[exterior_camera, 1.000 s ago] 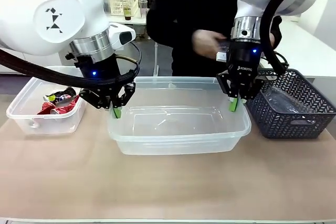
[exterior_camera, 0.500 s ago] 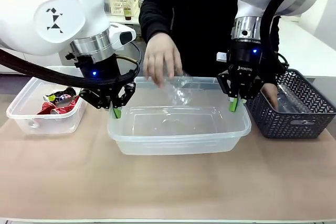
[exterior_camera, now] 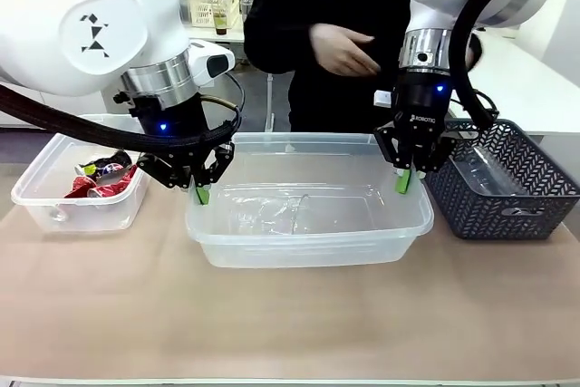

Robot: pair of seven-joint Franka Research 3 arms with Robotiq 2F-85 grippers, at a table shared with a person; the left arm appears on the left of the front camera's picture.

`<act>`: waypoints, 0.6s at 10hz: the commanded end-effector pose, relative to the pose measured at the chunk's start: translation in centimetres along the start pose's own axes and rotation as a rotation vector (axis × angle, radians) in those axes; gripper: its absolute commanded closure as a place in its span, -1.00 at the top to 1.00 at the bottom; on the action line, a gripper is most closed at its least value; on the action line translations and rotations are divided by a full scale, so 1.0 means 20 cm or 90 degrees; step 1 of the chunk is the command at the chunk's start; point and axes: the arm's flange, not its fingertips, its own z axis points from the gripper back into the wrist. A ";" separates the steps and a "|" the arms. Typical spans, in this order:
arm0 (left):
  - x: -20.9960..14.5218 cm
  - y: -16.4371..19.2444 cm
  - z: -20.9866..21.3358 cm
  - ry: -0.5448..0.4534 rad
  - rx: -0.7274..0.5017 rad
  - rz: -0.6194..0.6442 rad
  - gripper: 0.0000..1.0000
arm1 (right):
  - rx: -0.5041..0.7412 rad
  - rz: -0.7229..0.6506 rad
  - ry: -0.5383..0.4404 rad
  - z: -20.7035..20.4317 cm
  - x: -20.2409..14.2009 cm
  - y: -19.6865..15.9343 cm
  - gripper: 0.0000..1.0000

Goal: Sort the waste into each basket.
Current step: Offer the picked Organizing box to the human.

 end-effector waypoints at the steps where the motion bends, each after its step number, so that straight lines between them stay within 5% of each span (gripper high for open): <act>1: -0.01 -0.01 -0.01 -0.003 0.006 0.007 -0.92 | 0.005 0.003 -0.004 0.00 -0.02 0.00 -0.89; 6: -0.01 -0.01 -0.01 -0.003 0.006 0.007 -0.92 | 0.005 0.003 -0.004 0.00 -0.02 0.00 -0.89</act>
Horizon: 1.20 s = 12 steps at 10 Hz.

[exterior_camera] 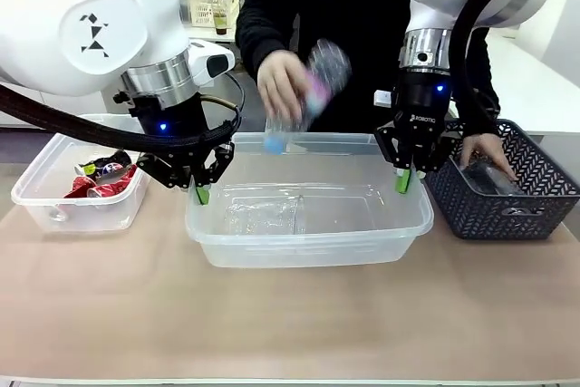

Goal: Sort the waste into each basket.
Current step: Offer the picked Organizing box to the human.

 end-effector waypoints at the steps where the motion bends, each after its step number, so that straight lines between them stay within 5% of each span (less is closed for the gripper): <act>1: -0.01 -0.01 -0.01 -0.003 0.006 0.007 -0.92 | 0.005 0.003 -0.004 0.00 -0.02 0.00 -0.89; 12: -0.01 -0.01 -0.01 -0.003 0.006 0.007 -0.92 | 0.005 0.003 -0.004 0.00 -0.02 0.00 -0.89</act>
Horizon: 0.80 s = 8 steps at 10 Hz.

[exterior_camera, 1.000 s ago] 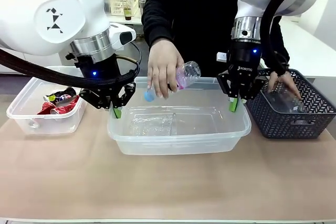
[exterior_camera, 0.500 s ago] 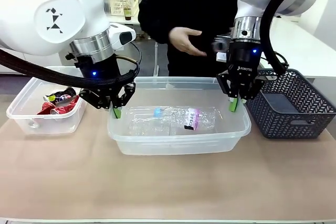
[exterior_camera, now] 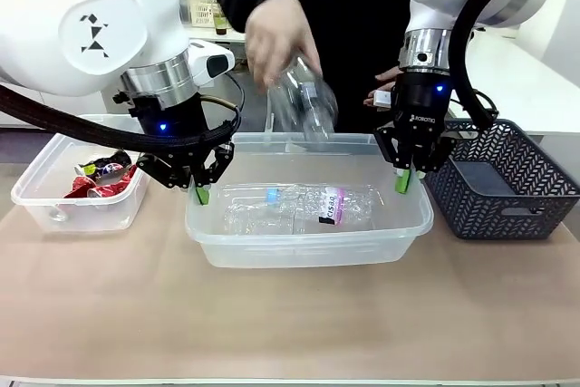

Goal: Sort the waste into each basket.
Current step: Offer the picked Organizing box to the human.

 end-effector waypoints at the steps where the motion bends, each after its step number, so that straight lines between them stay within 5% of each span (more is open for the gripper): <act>1: -0.01 -0.01 -0.01 -0.003 0.006 0.007 -0.92 | 0.005 0.003 -0.004 0.00 -0.02 0.00 -0.89; 8: -0.01 -0.01 -0.01 -0.003 0.006 0.007 -0.92 | 0.005 0.003 -0.004 0.00 -0.02 0.00 -0.89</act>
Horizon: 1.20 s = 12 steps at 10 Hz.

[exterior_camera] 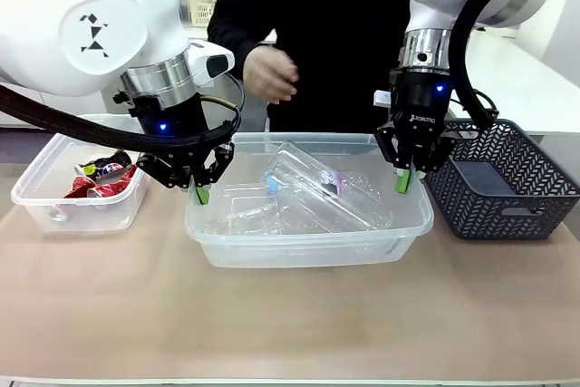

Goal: Sort the waste into each basket.
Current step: Offer the picked Organizing box to the human.

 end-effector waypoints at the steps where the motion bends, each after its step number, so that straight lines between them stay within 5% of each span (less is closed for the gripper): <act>1: -0.01 -0.01 -0.01 -0.003 0.006 0.007 -0.92 | 0.005 0.003 -0.005 0.00 -0.02 0.00 -0.89; 10: 0.00 0.00 0.00 0.000 0.000 0.000 -0.92 | -0.005 -0.013 0.019 0.05 0.08 0.01 -0.89; 12: 0.28 -0.03 0.03 -0.023 0.007 -0.036 -0.92 | -0.064 0.023 0.031 0.21 0.25 0.09 -0.89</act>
